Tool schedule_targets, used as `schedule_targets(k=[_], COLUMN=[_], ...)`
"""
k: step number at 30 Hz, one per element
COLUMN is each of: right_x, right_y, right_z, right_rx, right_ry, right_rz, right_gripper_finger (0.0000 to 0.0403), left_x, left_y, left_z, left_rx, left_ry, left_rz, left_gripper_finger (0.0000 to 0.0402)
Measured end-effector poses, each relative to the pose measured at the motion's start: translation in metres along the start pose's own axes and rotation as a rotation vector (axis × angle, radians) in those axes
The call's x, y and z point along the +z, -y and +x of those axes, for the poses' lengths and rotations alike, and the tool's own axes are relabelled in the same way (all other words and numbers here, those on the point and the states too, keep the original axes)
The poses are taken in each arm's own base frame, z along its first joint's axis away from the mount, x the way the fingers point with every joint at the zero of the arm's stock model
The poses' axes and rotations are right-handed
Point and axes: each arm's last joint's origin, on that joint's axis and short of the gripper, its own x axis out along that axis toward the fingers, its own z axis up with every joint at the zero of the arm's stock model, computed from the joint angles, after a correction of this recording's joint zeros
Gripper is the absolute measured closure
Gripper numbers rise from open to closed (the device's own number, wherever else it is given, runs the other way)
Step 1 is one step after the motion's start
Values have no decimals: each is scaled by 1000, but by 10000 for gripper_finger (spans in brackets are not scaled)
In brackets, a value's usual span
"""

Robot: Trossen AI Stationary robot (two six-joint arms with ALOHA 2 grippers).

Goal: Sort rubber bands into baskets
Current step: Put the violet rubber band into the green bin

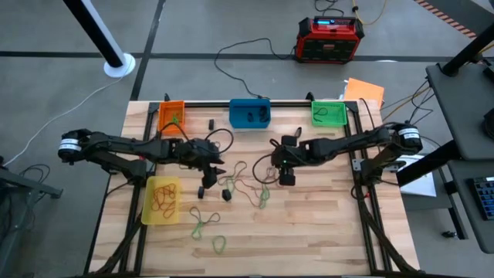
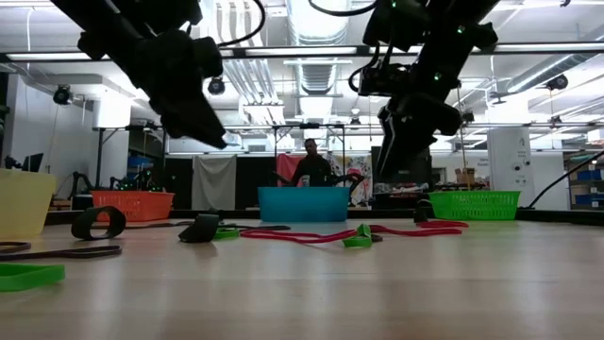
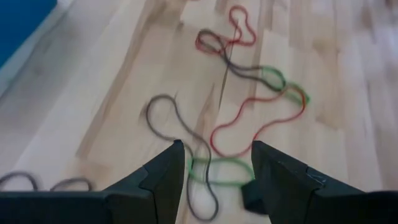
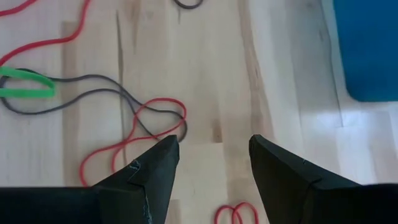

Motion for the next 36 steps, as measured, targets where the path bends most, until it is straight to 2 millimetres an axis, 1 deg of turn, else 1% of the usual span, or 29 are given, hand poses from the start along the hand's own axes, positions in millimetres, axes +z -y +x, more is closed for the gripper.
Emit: schedule_targets(k=[4,9,13,18,20,23,26,30,33,36], right_x=[-1,-2,-3,-8,-10,-15,-20,-23,-22,-21], right_y=[5,4,0,-4,-6,-8,-9,-13,-24,-37], right_z=[1,7,19,34,38,37,30,22,19,16], right_rx=[-6,-2,31,55,56,52,54,115,197,213], right_ry=[-3,20,75,30,8,-47,-97,-135,-142,-146], right_rz=[49,98,127,154,166,176,215,285,321,349], right_gripper_finger=[212,212,213,213,213,213,213,213,213,213], left_x=[-2,-1,3,4,5,7,8,7,5,1], left_y=[-1,-1,-1,-1,-1,0,0,0,-1,-2], left_z=[0,0,1,1,1,2,3,4,3,3], left_rx=[5,20,55,55,53,52,50,54,58,63], left_ry=[-21,-12,38,55,66,79,94,84,59,17], left_rz=[1,54,84,124,138,167,198,260,315,372], left_gripper_finger=[231,231,231,231,231,231,231,231,231,231])
